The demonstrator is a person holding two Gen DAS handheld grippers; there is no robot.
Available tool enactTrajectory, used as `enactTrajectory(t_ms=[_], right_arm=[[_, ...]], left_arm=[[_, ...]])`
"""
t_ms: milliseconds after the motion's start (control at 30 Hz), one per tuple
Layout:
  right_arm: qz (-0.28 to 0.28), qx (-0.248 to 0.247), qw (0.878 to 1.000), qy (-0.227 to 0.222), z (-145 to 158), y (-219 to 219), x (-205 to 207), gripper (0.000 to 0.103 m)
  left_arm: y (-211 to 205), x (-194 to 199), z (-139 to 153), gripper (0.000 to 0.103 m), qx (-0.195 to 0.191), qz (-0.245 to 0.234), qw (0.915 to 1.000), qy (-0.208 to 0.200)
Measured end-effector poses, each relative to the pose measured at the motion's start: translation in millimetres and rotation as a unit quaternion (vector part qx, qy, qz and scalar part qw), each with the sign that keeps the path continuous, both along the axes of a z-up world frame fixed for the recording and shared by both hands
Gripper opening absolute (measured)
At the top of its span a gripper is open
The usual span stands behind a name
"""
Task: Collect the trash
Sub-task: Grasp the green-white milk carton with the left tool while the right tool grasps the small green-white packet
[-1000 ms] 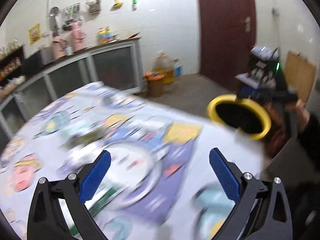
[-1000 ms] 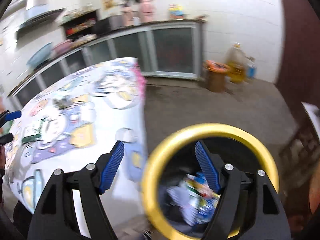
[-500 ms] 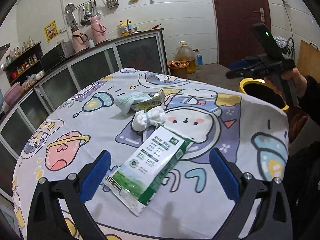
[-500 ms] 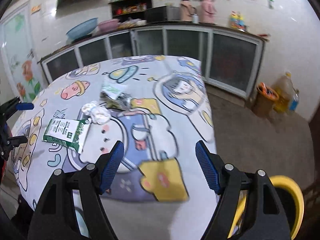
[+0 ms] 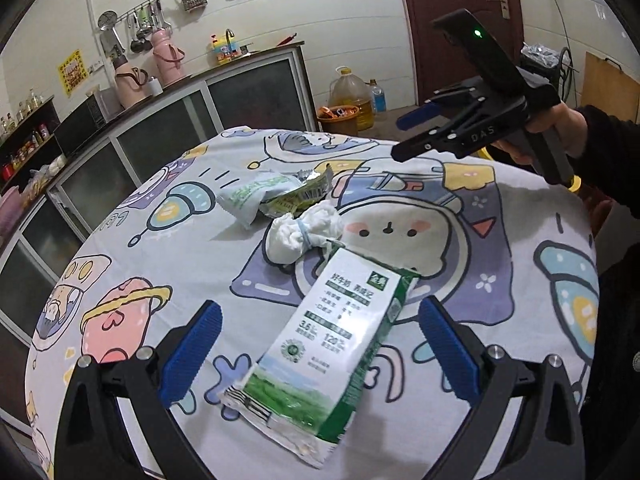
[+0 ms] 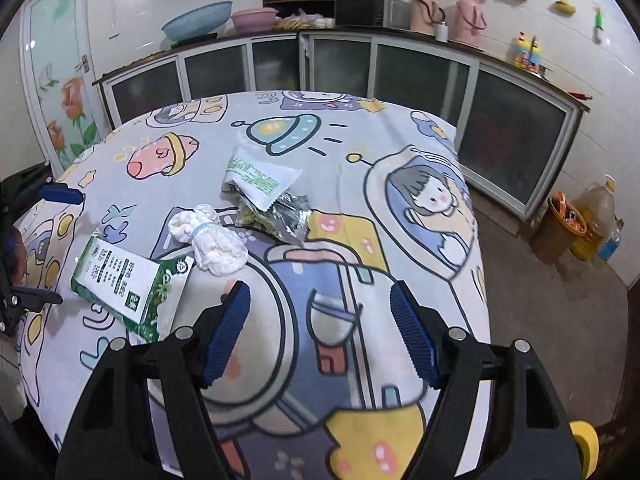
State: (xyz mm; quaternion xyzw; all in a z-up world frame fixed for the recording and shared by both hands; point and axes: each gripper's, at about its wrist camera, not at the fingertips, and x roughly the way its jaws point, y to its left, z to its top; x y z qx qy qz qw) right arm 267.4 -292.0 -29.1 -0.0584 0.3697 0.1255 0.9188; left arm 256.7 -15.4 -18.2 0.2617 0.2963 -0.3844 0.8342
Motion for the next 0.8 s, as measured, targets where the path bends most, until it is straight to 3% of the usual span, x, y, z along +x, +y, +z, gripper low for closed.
enactTrajectory(t_ms=[500, 600, 800], right_arm=[[0.070, -0.027, 0.997, -0.003, 15, 36, 50, 0.064], [0.095, -0.026, 0.995, 0.011, 17, 48, 69, 0.058], [0.108, 0.014, 0.992, 0.061, 7, 58, 111, 0.057]], left_arm=[[-14, 24, -12, 0.095, 0.019, -0.043, 0.9980, 0.042], [-17, 31, -15, 0.095, 0.020, -0.046, 0.9971, 0.057], [-22, 47, -20, 0.095, 0.015, -0.046, 0.9953, 0.084]])
